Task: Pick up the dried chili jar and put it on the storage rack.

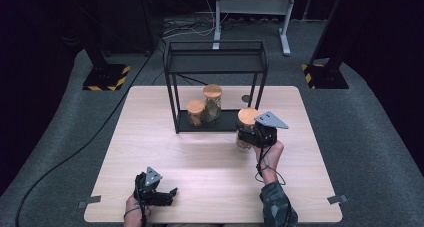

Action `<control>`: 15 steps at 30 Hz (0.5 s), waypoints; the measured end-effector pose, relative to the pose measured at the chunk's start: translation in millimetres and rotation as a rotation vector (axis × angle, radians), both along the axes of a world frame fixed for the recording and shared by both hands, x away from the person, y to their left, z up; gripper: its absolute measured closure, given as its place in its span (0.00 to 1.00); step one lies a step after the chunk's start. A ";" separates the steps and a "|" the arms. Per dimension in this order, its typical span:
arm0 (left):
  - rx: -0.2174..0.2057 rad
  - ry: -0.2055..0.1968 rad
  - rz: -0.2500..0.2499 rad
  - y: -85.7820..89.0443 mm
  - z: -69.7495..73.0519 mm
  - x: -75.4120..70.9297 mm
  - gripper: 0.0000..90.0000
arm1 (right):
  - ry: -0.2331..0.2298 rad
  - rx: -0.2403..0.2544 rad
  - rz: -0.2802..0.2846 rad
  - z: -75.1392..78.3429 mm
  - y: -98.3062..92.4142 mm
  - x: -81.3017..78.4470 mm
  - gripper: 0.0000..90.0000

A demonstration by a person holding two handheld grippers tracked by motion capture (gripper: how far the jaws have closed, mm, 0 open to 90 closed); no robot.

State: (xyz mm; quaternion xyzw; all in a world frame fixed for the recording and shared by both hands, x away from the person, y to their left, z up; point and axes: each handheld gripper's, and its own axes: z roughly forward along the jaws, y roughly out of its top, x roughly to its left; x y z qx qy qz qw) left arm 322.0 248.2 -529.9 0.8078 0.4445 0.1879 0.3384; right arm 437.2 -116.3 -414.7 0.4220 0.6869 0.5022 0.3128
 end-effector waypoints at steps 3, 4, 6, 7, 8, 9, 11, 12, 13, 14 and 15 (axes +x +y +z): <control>0.000 0.000 0.000 0.0 0.0 0.0 0.03 | 0.002 0.004 0.001 0.1 1.6 3.2 0.27; 0.000 0.000 0.000 0.0 0.0 0.0 0.03 | 0.002 0.003 0.001 0.1 2.1 4.2 0.27; 0.000 0.000 0.000 0.0 0.0 0.0 0.03 | 0.003 0.002 0.001 -0.2 3.2 6.1 0.27; -0.001 0.000 0.000 0.0 0.0 -0.1 0.03 | 0.004 0.003 0.000 -0.3 3.5 7.0 0.27; 0.000 0.000 0.000 0.0 0.0 0.0 0.03 | 0.003 0.005 0.000 -0.5 3.6 7.9 0.27; 0.000 0.000 0.000 0.0 0.0 0.0 0.03 | 0.005 0.009 -0.002 -0.7 3.8 8.9 0.27; 0.000 0.000 0.000 0.0 0.0 0.0 0.03 | 0.005 0.017 -0.003 -0.9 3.9 11.1 0.27; 0.000 0.000 0.000 0.0 0.0 0.0 0.03 | 0.006 0.020 -0.003 -1.0 4.3 12.1 0.27; 0.000 0.000 0.000 0.0 0.0 0.0 0.03 | 0.006 0.019 -0.003 -1.0 4.6 13.2 0.27; 0.000 0.000 0.000 0.0 0.0 0.0 0.03 | 0.007 0.019 -0.004 -1.0 5.2 14.3 0.27; 0.000 0.000 0.000 0.0 0.0 0.0 0.03 | 0.007 0.018 -0.004 -0.9 5.8 15.3 0.27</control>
